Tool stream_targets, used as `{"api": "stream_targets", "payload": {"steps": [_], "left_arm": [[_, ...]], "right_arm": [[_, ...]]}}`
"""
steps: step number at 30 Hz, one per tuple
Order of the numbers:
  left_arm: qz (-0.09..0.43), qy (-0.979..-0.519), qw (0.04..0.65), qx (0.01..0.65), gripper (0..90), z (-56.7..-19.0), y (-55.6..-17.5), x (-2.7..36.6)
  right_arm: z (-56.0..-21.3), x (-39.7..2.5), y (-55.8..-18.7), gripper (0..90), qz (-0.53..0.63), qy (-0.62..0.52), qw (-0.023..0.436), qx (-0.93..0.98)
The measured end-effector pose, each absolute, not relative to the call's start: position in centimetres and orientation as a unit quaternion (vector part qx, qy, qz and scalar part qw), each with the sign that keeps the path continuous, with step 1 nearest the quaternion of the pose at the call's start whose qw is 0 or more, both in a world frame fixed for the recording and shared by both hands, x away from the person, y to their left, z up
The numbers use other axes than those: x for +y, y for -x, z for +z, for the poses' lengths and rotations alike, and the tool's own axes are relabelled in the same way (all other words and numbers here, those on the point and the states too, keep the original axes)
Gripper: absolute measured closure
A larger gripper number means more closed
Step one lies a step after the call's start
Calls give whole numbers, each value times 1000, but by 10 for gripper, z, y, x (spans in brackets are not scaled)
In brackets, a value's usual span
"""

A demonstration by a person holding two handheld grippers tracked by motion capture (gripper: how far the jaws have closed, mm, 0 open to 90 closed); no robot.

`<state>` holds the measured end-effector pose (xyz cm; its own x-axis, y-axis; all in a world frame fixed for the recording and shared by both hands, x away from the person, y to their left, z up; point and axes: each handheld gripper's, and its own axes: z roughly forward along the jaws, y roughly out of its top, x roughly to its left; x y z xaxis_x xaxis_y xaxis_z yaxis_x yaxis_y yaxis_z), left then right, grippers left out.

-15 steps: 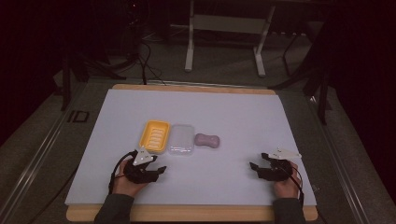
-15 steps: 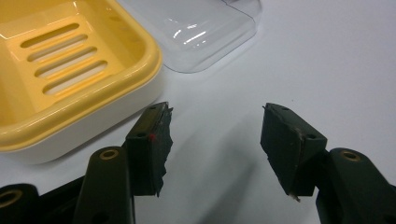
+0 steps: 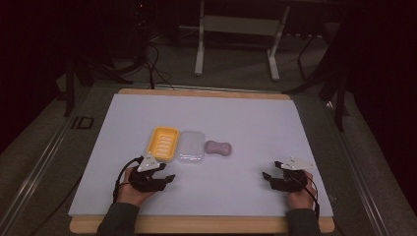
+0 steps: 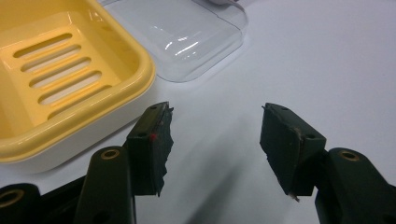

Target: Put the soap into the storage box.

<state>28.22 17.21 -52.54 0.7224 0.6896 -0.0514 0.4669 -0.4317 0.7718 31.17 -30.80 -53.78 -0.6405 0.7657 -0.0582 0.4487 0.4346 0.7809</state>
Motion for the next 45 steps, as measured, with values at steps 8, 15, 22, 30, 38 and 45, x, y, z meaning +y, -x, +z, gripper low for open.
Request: {"api": "stream_targets", "payload": {"steps": [8, 15, 22, 30, 38, 45], "left_arm": [[130, -846, 398, 331, 442, -521, -285, 170], [138, -852, 394, 317, 443, -511, -291, 165], [145, -858, 388, 303, 447, -501, -298, 161], [151, -864, 382, 291, 446, -492, -311, 156], [154, -870, 382, 272, 442, -484, -320, 147], [154, -874, 385, 253, 439, -476, -330, 138]], "right_arm": [[-538, -307, -312, 292, 379, -368, 211, 823], [-538, -308, -311, 282, 381, -370, 212, 820], [-538, -308, -311, 276, 382, -369, 212, 820], [-537, -308, -310, 272, 385, -368, 213, 819], [-537, -308, -310, 271, 385, -369, 212, 819], [-537, -308, -310, 271, 383, -368, 214, 820]]}}
